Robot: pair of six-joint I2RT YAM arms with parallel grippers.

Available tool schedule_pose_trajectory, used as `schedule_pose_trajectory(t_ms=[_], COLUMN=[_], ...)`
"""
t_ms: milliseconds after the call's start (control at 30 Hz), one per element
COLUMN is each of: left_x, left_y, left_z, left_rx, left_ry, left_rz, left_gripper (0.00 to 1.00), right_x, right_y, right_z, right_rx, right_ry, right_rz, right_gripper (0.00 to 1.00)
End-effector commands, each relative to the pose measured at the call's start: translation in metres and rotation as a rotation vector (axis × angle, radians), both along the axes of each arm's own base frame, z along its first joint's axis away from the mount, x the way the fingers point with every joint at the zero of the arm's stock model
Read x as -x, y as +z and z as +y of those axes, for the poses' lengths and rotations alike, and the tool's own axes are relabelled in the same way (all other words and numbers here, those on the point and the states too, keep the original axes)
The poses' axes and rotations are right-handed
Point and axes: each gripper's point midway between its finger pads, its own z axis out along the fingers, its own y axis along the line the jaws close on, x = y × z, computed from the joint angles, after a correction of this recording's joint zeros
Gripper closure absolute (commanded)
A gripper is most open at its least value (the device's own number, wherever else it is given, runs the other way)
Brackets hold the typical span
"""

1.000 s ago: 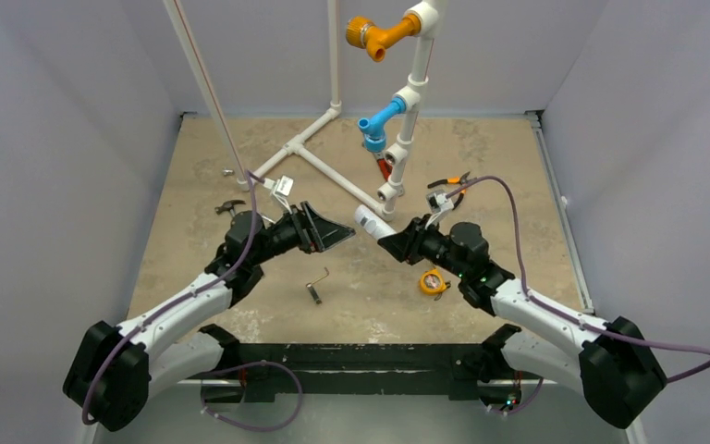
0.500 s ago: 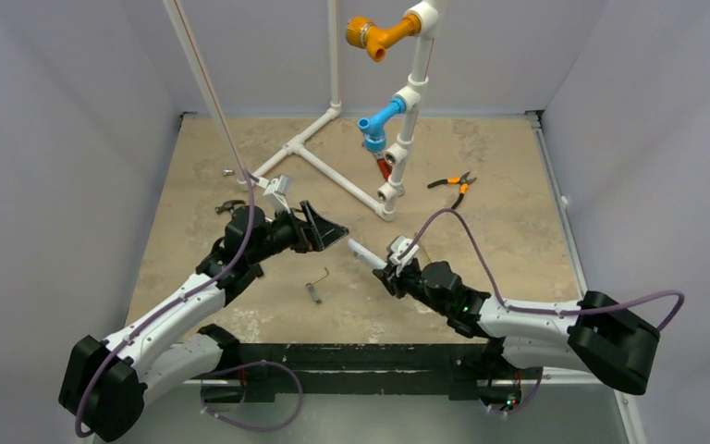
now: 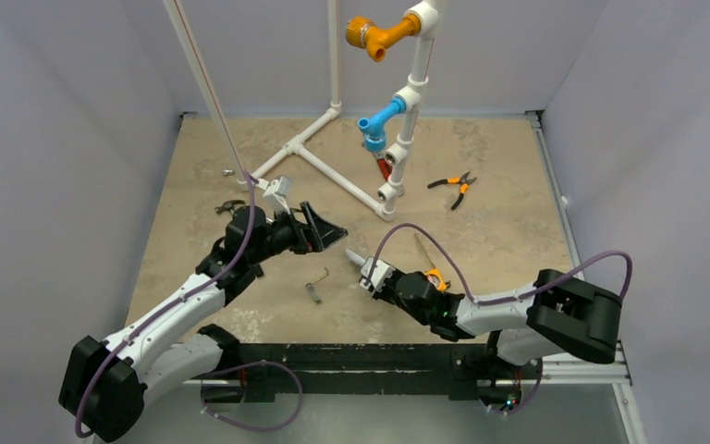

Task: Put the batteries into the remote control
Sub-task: Place the remote control at the center of the board.

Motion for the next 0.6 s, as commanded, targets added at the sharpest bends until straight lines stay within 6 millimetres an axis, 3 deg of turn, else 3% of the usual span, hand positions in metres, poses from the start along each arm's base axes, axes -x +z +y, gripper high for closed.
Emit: schedule_pose_trajectory(t_ms=[0,333,467,567], left_x=[-0.004,-0.004,-0.004,-0.003], left_y=[0.015,0.016,0.015,0.015], left_z=[0.003,0.003,0.004,0.005], left_rx=[0.010,0.014,0.016,0.014], left_ry=[0.009,0.010,0.012,0.013], left_rz=[-0.060,-0.063,-0.064,-0.063], left_gripper=[0.09,0.10,0.10,0.10], right_x=[-0.010,-0.004,0.004,0.006], right_y=[0.028,0.008,-0.001,-0.006], right_z=[0.014,0.021,0.025,0.026], right_rx=[-0.039,0.067,0.055,0.063], right_ry=[-0.022,-0.062,-0.027,-0.017], right_rz=[-0.135,-0.207,-0.181,-0.167], right_gripper=[0.95,0.93,0.78,0.73])
